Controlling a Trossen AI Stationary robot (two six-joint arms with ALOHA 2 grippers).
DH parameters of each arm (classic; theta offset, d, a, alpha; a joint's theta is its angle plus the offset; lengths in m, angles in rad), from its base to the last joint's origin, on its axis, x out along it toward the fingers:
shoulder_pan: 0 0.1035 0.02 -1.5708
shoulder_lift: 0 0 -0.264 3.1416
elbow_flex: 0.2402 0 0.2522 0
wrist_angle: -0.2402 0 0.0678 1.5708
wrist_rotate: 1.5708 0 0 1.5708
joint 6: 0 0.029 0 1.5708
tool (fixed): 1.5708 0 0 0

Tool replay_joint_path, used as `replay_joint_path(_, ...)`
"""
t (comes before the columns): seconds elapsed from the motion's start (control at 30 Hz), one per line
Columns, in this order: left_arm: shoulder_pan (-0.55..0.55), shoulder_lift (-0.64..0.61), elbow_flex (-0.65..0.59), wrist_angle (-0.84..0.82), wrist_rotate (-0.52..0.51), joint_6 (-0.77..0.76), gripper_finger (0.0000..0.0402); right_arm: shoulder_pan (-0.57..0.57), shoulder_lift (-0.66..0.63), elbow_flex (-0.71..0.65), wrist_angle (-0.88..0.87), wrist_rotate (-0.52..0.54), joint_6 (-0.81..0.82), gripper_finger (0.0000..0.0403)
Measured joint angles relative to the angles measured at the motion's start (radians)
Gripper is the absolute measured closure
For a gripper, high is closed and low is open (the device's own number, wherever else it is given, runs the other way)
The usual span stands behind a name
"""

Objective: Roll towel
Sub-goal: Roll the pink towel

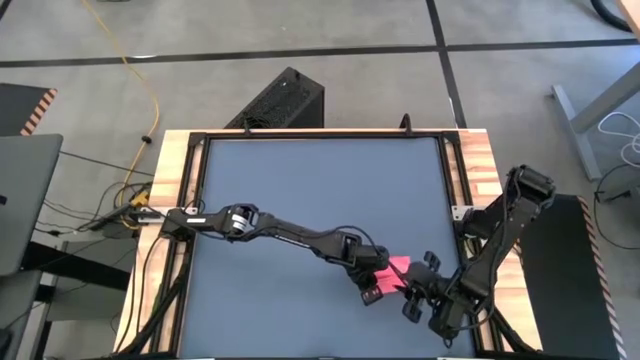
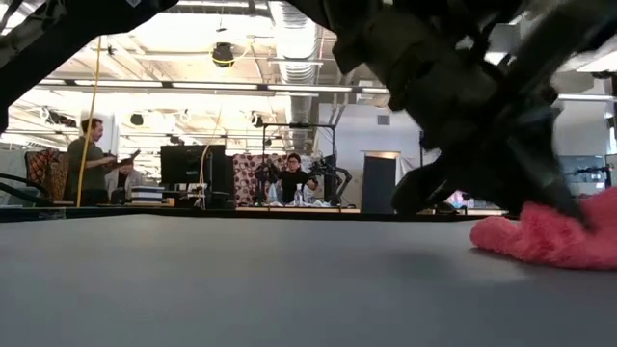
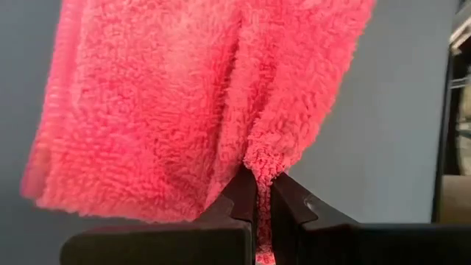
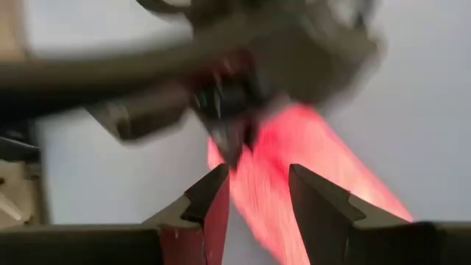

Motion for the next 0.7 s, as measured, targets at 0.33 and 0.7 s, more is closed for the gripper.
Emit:
replay_joint_path(0.33,0.000,0.001,-0.001,0.020,0.007,-0.010,0.0401,-0.015,-0.001,-0.021,-0.183,-0.080,0.242,0.0237)
replay_joint_path(0.7,-0.001,0.001,-0.001,0.024,0.010,0.000,0.0401,0.025,-0.017,0.020,-0.505,-0.009,0.459,0.0237)
